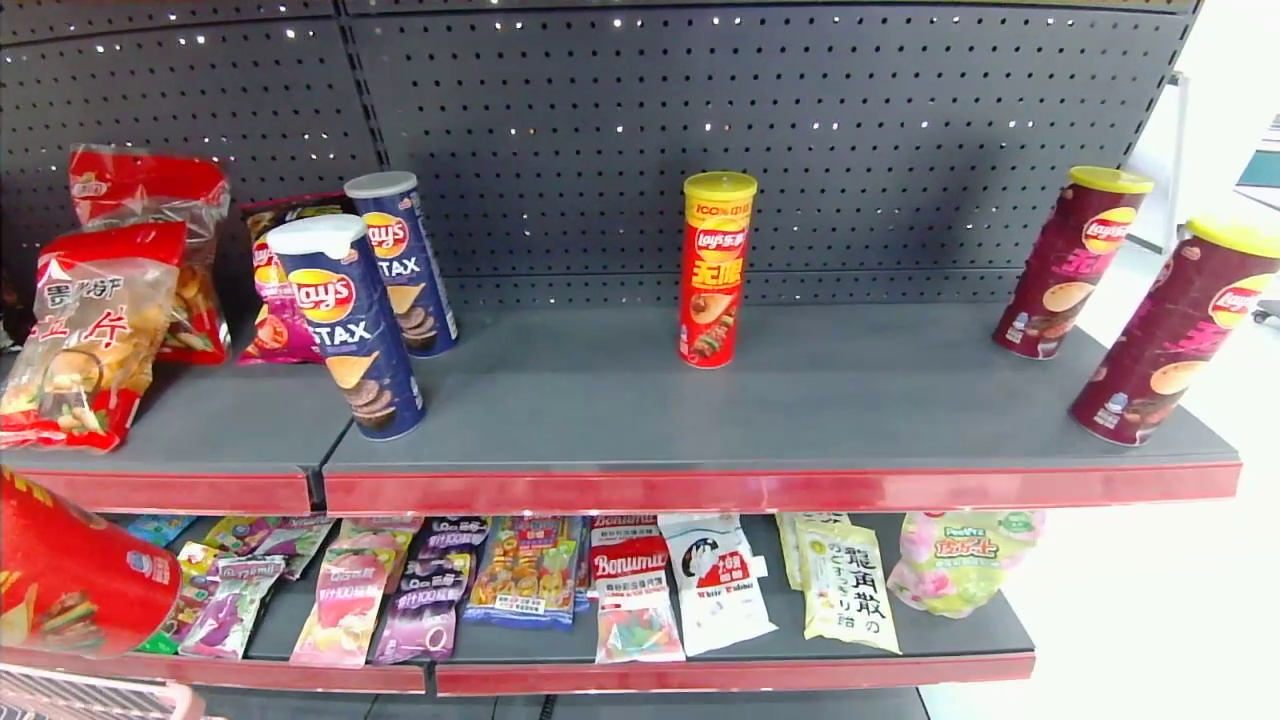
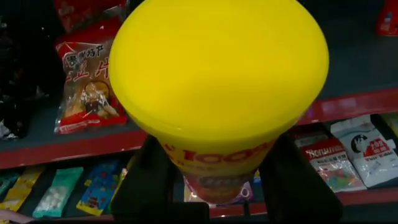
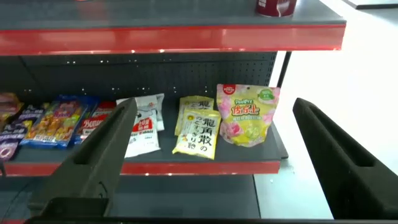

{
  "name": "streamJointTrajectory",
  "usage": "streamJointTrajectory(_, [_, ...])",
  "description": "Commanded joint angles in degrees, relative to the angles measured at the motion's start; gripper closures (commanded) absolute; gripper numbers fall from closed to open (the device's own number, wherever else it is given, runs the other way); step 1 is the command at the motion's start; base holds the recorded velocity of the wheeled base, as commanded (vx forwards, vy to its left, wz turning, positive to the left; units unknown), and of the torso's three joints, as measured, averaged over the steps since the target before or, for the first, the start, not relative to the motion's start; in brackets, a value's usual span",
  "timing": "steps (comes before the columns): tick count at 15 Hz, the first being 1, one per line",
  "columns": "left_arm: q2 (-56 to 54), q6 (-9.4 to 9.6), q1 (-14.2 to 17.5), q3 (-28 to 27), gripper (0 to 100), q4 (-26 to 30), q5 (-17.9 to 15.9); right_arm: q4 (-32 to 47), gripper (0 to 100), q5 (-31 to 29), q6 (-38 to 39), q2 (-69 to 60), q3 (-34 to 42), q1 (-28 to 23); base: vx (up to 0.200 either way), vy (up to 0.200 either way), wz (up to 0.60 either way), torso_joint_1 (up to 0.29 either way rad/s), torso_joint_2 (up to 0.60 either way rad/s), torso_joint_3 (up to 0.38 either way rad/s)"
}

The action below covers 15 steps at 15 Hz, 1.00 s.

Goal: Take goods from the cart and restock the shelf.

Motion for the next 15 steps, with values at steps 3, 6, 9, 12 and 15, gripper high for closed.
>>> streamJointTrajectory(3, [-1.18,2.79,-0.09,0.21,100,-0.03,-0.36,-0.02,0,0.02,-0.09,-0.03,0.0,0.04,0.2,0.0,0.0,0.007,0.0,-0.001])
streamJointTrajectory(6, [-3.11,2.96,-0.26,-0.84,100,-0.03,-2.29,-0.02,0,0.11,-0.27,-0.03,0.0,0.04,0.0,0.0,0.0,0.0,0.0,0.0])
streamJointTrajectory(9, [-6.63,2.61,-0.44,-4.71,100,7.09,-5.37,-0.02,0,0.2,-0.27,-0.03,0.0,0.13,0.0,0.0,0.0,0.0,0.0,0.0])
streamJointTrajectory(12, [-10.23,-3.72,-2.29,-11.74,100,21.5,-10.73,-0.72,0,1.87,-1.14,-0.03,-0.18,0.13,0.0,0.0,0.0,0.0,0.0,0.0])
streamJointTrajectory(15, [-10.41,-5.48,-2.11,-9.63,100,21.68,-11.52,-0.9,0,6.08,5.97,25.46,-25.75,1.71,0.0,0.0,0.0,0.0,0.0,0.0])
